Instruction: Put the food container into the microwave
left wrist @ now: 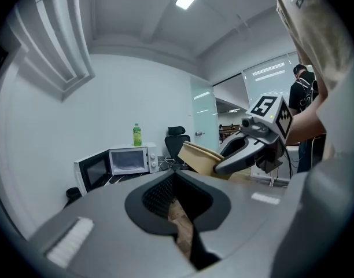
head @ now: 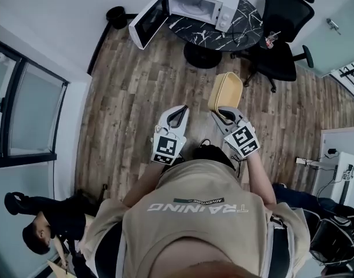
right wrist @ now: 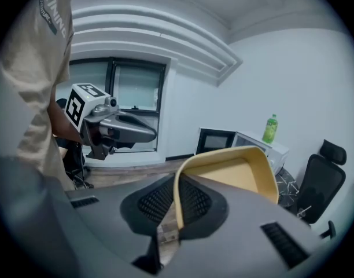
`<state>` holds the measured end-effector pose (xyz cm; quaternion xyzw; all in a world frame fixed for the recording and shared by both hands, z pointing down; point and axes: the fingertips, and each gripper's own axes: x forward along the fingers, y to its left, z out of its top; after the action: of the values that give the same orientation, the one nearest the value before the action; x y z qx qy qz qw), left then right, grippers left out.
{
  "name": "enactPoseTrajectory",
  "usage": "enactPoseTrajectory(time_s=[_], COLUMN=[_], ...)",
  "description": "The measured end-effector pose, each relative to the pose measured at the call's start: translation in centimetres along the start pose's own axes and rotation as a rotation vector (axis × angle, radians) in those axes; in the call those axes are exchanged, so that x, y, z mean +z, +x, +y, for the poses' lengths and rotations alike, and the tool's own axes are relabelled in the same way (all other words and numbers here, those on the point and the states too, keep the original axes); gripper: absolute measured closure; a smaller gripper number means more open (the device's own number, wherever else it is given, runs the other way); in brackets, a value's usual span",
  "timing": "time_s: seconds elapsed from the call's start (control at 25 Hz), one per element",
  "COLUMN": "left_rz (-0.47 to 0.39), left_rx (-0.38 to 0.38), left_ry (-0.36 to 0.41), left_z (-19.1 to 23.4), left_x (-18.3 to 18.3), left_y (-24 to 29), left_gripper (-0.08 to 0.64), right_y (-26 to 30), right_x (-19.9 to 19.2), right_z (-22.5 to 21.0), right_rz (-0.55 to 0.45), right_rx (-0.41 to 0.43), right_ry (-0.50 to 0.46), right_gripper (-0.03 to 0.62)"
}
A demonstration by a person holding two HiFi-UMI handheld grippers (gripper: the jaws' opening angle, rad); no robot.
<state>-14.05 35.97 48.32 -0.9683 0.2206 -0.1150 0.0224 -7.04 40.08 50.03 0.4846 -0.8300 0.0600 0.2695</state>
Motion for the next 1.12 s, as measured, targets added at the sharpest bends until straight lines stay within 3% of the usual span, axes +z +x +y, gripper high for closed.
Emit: enactPoseTrajectory(time_s=[0.28,0.64,0.88,1.12], left_rz=[0.043,0.078,0.083,0.153], left_rx=[0.057,0.103,0.146,0.158], left_ry=[-0.088,-0.049,-0.056,-0.066], left_z=[3.1,9.2,12.0,13.8], left_x=[-2.7,0.6,3.3,1.9], left_y=[3.5,12.9,19.5,22.0], left_gripper=[0.551,0.551,0.551,0.551], right_y=[4.3,9.6,12.2,16.0], right_x=[-2.5,-1.9,-2.5,-2.4], right_z=[-3.2,-14.6,-20.9,-24.1], right_rz=[0.055,-0.001,-0.024,-0.015], right_rx=[0.062,0.105,0.157,0.186], right_ry=[-0.013,-0.082,-0.028,0.043], right_gripper=[0.568,0.569,0.569,0.568])
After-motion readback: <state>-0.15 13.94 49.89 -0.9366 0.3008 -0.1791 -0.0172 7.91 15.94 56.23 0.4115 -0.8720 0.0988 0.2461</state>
